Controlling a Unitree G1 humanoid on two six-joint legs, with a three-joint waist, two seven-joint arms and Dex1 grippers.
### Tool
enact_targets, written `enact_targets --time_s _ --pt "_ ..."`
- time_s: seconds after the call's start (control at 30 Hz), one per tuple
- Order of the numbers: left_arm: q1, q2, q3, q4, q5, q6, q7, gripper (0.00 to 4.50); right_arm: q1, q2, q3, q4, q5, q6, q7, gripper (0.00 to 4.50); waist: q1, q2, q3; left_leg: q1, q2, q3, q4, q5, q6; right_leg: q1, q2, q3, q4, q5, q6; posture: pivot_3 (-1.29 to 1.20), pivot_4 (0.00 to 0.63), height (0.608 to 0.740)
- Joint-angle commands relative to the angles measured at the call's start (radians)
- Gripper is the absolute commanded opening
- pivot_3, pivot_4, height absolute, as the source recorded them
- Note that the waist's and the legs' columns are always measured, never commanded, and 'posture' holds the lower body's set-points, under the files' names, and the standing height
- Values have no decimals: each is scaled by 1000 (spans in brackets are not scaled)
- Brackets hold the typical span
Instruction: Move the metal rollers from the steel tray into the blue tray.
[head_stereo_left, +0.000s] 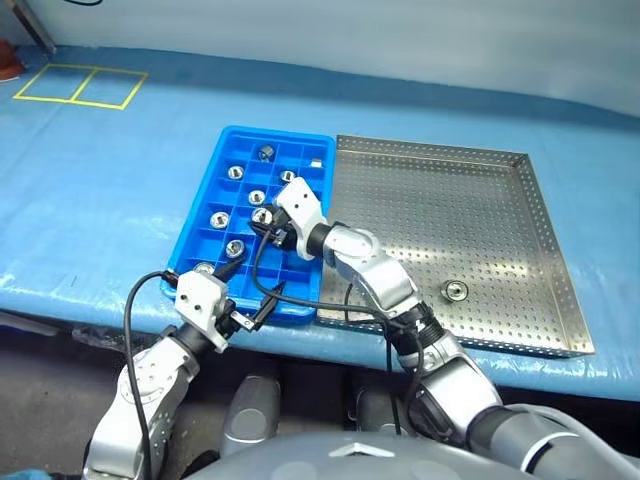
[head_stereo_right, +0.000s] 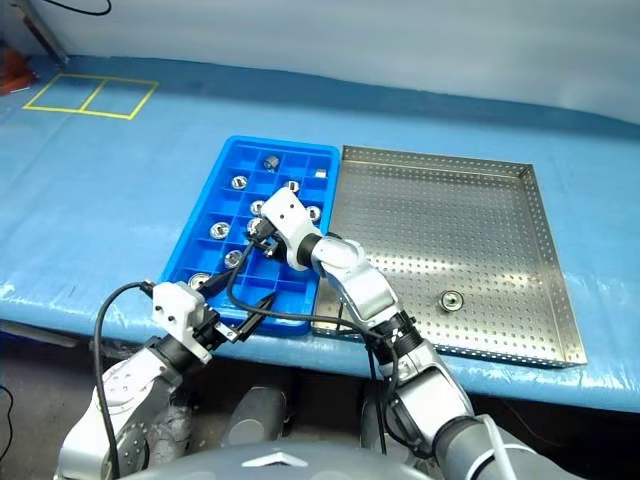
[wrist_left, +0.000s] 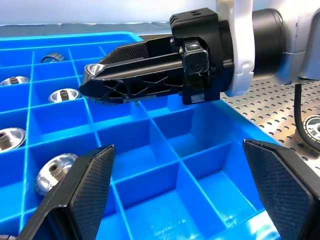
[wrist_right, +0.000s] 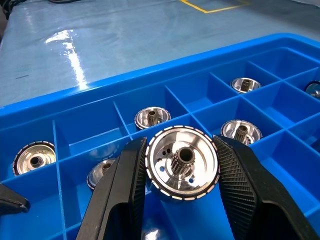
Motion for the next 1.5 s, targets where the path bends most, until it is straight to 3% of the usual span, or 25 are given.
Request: enact_targets --time_s 0.03,0.3,0.53,0.73,0.97,1.13,1.4,1.5 --pt "10 -2 10 -51 -2 -30 6 4500 -23 12 -34 39 -2 -42 -8 1705 4 0 0 0 0 0 0 0 0 0 0 0 0 0 0 387 150 740" --pt "6 1 -3 -43 -3 -39 -8 4500 -16 -18 -73 55 -15 -47 -24 1705 8 0 0 0 0 0 0 0 0 0 0 0 0 0 0 364 150 740" --pt "-24 5 -18 -23 -3 -35 -20 4500 24 -77 -38 -21 -22 64 20 1705 12 0 0 0 -1 0 0 0 -1 1 0 0 0 0 0 333 150 740" --pt "-46 17 -29 -15 -10 -20 -41 4500 74 -76 -37 -128 -27 100 1 3560 10 -1 -1 0 -1 0 0 0 -1 1 0 0 -1 0 0 279 150 740" --pt "-123 21 -58 21 -27 8 -77 4500 131 -125 -120 -355 -12 194 -53 3560 -11 -1 -1 0 -1 1 0 1 -2 0 -1 1 -1 0 0 186 150 740" --pt "-190 19 -93 62 -36 22 -109 4500 195 -262 -202 -572 -13 419 -71 3560 -31 -1 -1 -1 -1 0 0 1 -2 0 -1 1 -1 0 0 122 150 740" --pt "-260 14 -134 110 -45 32 -148 4500 385 -619 -313 -855 39 679 48 3560 -83 -1 -1 -1 -2 1 1 1 -2 0 -2 2 -1 0 1 49 150 740" --pt "-270 15 -141 119 -48 35 -155 4500 434 -673 -373 -899 75 724 69 3560 -100 -1 -1 -1 -1 1 1 1 -1 0 -1 2 -1 0 1 33 150 740"
